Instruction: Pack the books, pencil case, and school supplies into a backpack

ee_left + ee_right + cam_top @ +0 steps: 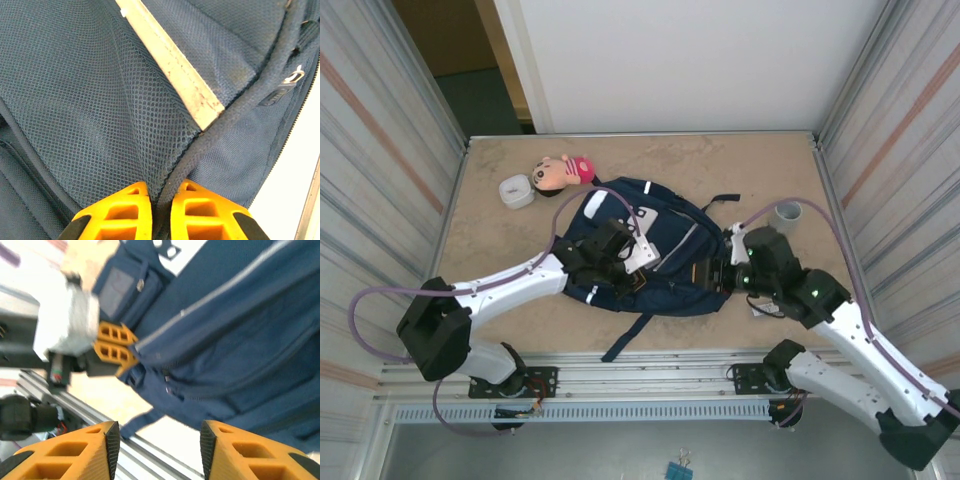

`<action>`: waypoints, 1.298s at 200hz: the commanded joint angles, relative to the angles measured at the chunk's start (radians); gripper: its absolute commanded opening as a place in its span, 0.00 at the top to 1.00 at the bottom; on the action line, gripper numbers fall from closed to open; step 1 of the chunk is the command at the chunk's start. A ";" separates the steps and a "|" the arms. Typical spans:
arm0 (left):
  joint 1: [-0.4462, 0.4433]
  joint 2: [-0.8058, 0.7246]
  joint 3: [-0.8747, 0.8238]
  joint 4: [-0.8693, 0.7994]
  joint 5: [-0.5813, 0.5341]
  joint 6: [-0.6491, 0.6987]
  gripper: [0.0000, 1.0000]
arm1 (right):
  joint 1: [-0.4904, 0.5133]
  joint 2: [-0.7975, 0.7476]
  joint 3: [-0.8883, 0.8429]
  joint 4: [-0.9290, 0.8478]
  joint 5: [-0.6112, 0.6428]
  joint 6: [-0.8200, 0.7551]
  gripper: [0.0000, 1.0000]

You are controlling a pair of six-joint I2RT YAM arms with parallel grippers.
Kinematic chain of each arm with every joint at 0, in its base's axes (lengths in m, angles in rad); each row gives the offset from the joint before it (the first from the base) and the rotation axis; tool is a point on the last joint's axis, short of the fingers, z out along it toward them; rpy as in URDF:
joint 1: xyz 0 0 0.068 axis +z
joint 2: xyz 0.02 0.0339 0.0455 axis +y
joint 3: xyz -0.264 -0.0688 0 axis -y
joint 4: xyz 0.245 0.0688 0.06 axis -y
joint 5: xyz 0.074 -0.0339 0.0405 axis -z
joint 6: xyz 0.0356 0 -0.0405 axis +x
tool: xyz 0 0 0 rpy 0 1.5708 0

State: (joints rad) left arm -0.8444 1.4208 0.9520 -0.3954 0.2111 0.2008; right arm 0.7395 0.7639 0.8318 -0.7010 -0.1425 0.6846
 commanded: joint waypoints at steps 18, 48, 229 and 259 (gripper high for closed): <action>0.024 -0.024 0.048 -0.022 0.088 -0.092 1.00 | 0.182 0.058 -0.093 0.094 0.203 0.199 0.53; 0.029 -0.014 0.063 -0.022 0.101 -0.089 1.00 | 0.235 0.165 -0.111 0.220 0.208 0.225 0.54; 0.090 -0.038 0.028 -0.126 0.017 0.105 1.00 | 0.079 0.250 -0.059 0.083 0.317 0.089 1.00; 0.109 -0.039 -0.004 -0.162 -0.009 0.175 1.00 | -0.068 0.178 -0.028 -0.047 0.131 -0.071 1.00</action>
State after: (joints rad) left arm -0.7784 1.4212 0.9779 -0.4152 0.2859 0.2836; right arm 0.7841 1.0126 0.7544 -0.5350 0.0586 0.7712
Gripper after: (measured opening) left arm 0.104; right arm 0.080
